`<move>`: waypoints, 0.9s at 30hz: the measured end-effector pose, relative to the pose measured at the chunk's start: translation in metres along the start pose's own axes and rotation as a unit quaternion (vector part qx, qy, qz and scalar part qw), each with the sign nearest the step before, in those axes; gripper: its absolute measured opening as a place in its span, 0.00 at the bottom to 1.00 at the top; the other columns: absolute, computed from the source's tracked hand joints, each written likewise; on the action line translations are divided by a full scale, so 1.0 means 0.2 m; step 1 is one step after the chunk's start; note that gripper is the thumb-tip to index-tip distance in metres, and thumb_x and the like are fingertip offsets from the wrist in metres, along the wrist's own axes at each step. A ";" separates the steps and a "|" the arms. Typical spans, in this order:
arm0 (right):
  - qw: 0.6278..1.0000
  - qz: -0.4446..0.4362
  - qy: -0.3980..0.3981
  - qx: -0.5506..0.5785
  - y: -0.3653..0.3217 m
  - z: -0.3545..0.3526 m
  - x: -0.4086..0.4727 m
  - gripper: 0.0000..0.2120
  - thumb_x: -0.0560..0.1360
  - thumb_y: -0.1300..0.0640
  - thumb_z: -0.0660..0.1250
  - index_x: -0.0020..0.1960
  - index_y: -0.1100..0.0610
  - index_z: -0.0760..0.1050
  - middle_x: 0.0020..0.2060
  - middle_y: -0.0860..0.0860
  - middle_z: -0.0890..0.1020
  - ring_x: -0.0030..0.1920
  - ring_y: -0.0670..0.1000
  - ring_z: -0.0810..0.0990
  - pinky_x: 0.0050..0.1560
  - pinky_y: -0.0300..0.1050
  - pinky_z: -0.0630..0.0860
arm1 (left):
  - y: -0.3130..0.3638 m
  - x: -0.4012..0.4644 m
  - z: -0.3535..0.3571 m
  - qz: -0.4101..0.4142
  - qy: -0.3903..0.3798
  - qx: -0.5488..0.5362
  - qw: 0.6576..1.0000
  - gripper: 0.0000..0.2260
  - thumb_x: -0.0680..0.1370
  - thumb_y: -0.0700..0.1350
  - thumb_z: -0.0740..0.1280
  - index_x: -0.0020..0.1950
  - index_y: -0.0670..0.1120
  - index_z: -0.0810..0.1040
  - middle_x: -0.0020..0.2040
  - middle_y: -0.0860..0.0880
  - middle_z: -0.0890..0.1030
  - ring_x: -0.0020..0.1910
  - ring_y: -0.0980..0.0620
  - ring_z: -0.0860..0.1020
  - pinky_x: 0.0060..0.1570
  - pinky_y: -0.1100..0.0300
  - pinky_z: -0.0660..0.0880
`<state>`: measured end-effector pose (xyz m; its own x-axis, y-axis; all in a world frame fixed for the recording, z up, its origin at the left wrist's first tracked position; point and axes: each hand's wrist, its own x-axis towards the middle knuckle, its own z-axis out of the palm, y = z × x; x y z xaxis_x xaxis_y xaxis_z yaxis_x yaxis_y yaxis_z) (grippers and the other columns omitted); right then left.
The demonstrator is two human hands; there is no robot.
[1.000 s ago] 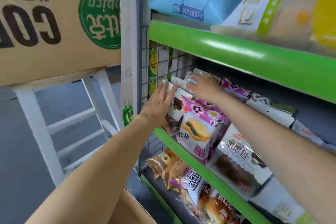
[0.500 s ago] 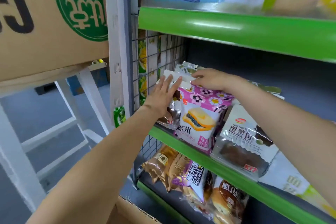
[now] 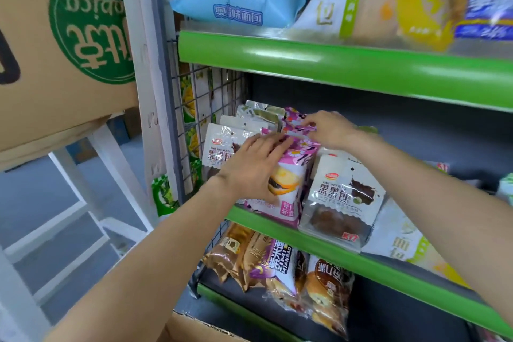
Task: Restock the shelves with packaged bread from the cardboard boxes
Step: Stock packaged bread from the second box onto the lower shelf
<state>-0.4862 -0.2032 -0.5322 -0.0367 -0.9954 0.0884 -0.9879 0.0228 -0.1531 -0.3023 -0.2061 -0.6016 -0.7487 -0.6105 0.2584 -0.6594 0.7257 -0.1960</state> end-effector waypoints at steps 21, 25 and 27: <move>0.994 -0.004 -0.111 0.024 -0.01 0.11 0.20 0.25 0.80 0.41 0.50 0.74 0.49 0.62 0.75 0.50 0.62 0.74 0.54 0.60 0.72 0.48 0.56 | 0.03 0.09 0.07 -0.041 -0.049 0.068 0.996 0.61 0.61 0.65 0.75 0.77 0.48 0.36 0.77 0.39 0.47 0.77 0.40 0.46 0.75 0.47 0.48; 0.998 0.005 -0.049 -0.035 0.02 0.11 0.18 0.22 0.83 0.48 0.47 0.73 0.53 0.63 0.73 0.54 0.65 0.71 0.58 0.62 0.70 0.50 0.59 | 0.05 0.11 0.08 -0.058 -0.050 0.085 0.993 0.61 0.61 0.66 0.74 0.76 0.48 0.35 0.77 0.39 0.46 0.77 0.40 0.45 0.75 0.46 0.47; 0.999 0.004 -0.042 -0.031 0.06 0.09 0.18 0.20 0.83 0.53 0.49 0.73 0.54 0.62 0.73 0.55 0.65 0.71 0.59 0.63 0.69 0.47 0.59 | 0.06 0.12 0.09 -0.068 -0.046 0.093 0.992 0.61 0.62 0.65 0.74 0.76 0.47 0.35 0.77 0.39 0.46 0.77 0.40 0.46 0.75 0.46 0.47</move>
<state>-0.4960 -0.2396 -0.5486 -0.0339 -0.9994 0.0038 -0.9952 0.0334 -0.0925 -0.3296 -0.2171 -0.6142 -0.6498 -0.7311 0.2079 -0.7490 0.5692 -0.3393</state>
